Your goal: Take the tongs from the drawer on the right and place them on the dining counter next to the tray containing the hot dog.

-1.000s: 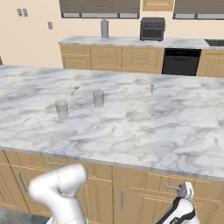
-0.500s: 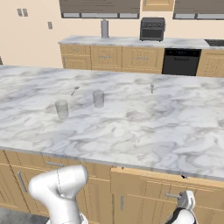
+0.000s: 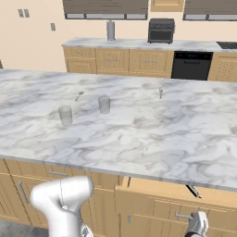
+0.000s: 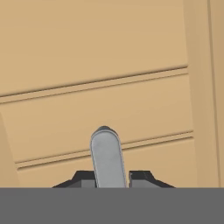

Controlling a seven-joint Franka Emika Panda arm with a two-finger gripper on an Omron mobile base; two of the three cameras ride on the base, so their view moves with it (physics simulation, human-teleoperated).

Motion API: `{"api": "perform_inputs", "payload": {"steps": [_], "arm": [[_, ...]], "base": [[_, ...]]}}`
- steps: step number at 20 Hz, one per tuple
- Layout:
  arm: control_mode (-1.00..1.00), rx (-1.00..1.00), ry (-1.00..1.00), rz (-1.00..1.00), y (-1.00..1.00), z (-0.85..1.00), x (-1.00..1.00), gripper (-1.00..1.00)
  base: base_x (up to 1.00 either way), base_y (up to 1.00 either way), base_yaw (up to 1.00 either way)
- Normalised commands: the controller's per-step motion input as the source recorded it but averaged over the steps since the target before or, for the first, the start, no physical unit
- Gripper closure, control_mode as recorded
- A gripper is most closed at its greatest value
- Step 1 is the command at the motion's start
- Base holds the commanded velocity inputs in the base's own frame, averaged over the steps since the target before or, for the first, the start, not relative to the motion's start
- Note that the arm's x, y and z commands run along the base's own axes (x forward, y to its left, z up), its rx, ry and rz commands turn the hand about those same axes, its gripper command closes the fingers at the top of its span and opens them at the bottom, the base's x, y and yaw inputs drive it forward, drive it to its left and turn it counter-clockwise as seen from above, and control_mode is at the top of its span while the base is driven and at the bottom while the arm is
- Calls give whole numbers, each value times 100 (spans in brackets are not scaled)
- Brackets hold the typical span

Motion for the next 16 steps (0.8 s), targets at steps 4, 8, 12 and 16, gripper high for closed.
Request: {"api": "perform_inputs", "payload": {"steps": [4,8,12,16], "arm": [[-100,0,0,0,0,0,-28,100],[-100,0,0,0,0,0,-27,100],[-100,0,0,0,-1,0,-29,100],[-100,0,0,0,-2,0,-25,100]], "base": [[0,0,0],[0,0,0],[0,0,0],[0,0,0]]}}
